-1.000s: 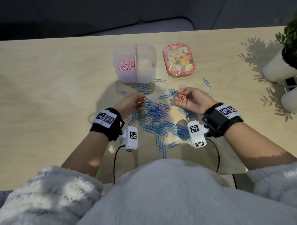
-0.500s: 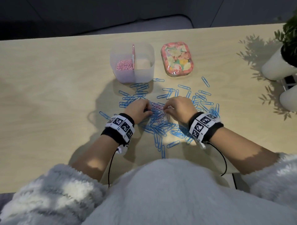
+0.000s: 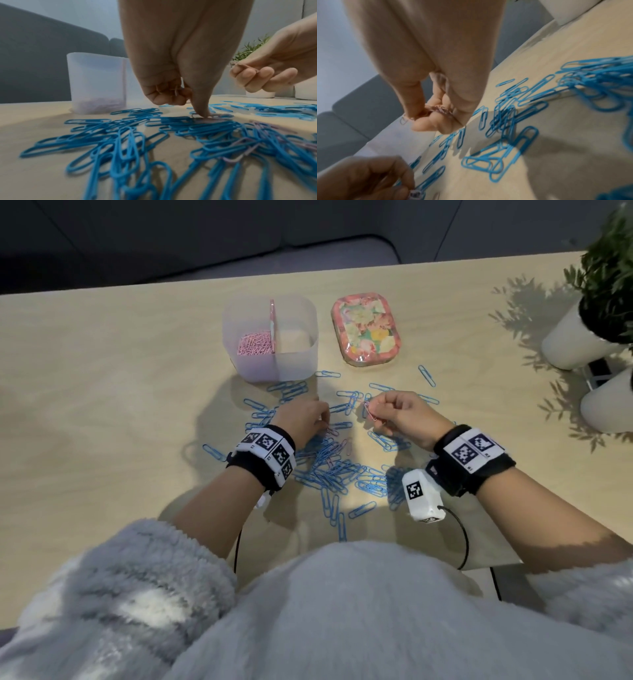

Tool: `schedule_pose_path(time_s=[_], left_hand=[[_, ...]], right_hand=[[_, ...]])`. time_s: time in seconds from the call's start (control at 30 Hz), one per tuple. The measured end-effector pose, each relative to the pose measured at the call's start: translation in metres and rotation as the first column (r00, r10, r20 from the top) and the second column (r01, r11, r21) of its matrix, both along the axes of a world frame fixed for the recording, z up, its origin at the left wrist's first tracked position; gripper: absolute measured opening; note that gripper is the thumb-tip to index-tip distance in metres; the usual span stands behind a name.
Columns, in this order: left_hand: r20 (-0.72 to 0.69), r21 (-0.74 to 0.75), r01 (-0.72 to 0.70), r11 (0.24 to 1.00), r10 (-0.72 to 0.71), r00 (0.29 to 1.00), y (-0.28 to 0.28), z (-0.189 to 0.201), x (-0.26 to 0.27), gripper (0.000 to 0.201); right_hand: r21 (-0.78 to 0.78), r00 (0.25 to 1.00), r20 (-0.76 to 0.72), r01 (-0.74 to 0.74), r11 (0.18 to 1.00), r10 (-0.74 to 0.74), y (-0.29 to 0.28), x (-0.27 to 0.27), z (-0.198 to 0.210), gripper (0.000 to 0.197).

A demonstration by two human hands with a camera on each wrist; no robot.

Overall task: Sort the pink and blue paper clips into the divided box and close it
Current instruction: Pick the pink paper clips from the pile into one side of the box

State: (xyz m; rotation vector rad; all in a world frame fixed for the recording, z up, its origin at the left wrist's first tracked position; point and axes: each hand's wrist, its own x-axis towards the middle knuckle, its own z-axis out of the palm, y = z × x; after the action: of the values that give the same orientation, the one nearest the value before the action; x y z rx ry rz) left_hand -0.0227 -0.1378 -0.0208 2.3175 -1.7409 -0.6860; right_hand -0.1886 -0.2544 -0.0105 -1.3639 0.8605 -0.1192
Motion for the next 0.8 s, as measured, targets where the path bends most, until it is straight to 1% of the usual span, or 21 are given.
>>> schedule_pose_path(time_s=[0.07, 0.1, 0.17, 0.23, 0.27, 0.33, 0.4, 0.43, 0.47, 0.5, 0.53, 0.57, 0.6, 0.63, 0.67, 0.73, 0.8], left_hand=[[-0.034, -0.035, -0.037, 0.999, 0.036, 0.999, 0.000, -0.002, 0.003, 0.017], [-0.078, -0.059, -0.074, 0.995, 0.069, 0.995, 0.001, -0.002, 0.005, 0.018], [-0.213, -0.084, -0.180, 0.980, 0.159, 0.964, 0.004, -0.001, 0.010, 0.019], [-0.379, -0.073, -0.289, 0.954, 0.242, 0.893, 0.007, 0.002, 0.014, 0.013], [-0.446, -0.053, -0.325, 0.944, 0.269, 0.854, 0.009, 0.003, 0.017, 0.011], [-0.542, -0.007, -0.365, 0.931, 0.304, 0.784, 0.013, 0.004, 0.023, 0.013], [-0.644, 0.050, -0.414, 0.909, 0.346, 0.682, 0.015, 0.003, 0.028, 0.018], [-0.698, 0.082, -0.442, 0.894, 0.367, 0.614, 0.016, 0.003, 0.028, 0.019], [-0.747, 0.107, -0.468, 0.877, 0.382, 0.545, 0.017, 0.002, 0.029, 0.020], [-0.785, 0.124, -0.492, 0.862, 0.388, 0.482, 0.019, 0.002, 0.029, 0.020], [-0.816, 0.136, -0.516, 0.846, 0.391, 0.426, 0.020, 0.002, 0.028, 0.019], [-0.837, 0.149, -0.535, 0.831, 0.395, 0.379, 0.022, 0.002, 0.028, 0.018], [-0.848, 0.163, -0.547, 0.821, 0.400, 0.348, 0.023, 0.002, 0.028, 0.018], [-0.851, 0.177, -0.554, 0.813, 0.410, 0.328, 0.023, 0.001, 0.029, 0.018], [-0.854, 0.196, -0.565, 0.801, 0.423, 0.304, 0.024, 0.001, 0.029, 0.020], [-0.860, 0.254, -0.600, 0.759, 0.461, 0.219, 0.026, 0.002, 0.031, 0.025], [-0.854, 0.327, -0.624, 0.709, 0.505, 0.127, 0.028, 0.004, 0.034, 0.023]], right_hand=[[0.062, 0.998, 0.049, 0.043, 0.997, -0.046, -0.005, -0.003, 0.002, 0.020], [0.099, 0.995, 0.055, 0.074, 0.992, -0.080, -0.007, -0.004, 0.004, 0.020], [0.258, 0.984, 0.077, 0.135, 0.957, -0.160, -0.010, -0.004, 0.005, 0.023], [0.449, 0.967, 0.148, 0.121, 0.885, -0.207, -0.009, -0.005, 0.009, 0.018], [0.511, 0.959, 0.178, 0.101, 0.854, -0.220, -0.009, -0.004, 0.010, 0.018], [0.571, 0.953, 0.200, 0.074, 0.818, -0.226, -0.006, 0.000, 0.010, 0.023], [0.549, 0.971, 0.136, 0.091, 0.831, -0.196, -0.003, 0.008, 0.008, 0.027], [0.491, 0.985, 0.072, 0.104, 0.865, -0.159, -0.001, 0.012, 0.006, 0.027], [0.395, 0.994, 0.005, 0.102, 0.913, -0.113, 0.001, 0.015, 0.003, 0.024], [0.261, 0.997, -0.053, 0.074, 0.962, -0.062, 0.004, 0.018, -0.001, 0.019], [0.095, 0.994, -0.110, 0.008, 0.995, 0.002, 0.008, 0.022, -0.004, 0.014], [-0.091, 0.983, -0.169, -0.089, 0.992, 0.073, 0.012, 0.025, -0.008, 0.011], [-0.268, 0.965, -0.227, -0.194, 0.944, 0.134, 0.017, 0.030, -0.010, 0.010], [-0.399, 0.943, -0.280, -0.285, 0.871, 0.181, 0.023, 0.036, -0.011, 0.009], [-0.481, 0.921, -0.329, -0.352, 0.803, 0.206, 0.028, 0.042, -0.011, 0.009], [-0.557, 0.880, -0.423, -0.440, 0.704, 0.215, 0.038, 0.053, -0.012, 0.008], [-0.589, 0.833, -0.505, -0.524, 0.615, 0.227, 0.042, 0.060, -0.017, 0.010]])
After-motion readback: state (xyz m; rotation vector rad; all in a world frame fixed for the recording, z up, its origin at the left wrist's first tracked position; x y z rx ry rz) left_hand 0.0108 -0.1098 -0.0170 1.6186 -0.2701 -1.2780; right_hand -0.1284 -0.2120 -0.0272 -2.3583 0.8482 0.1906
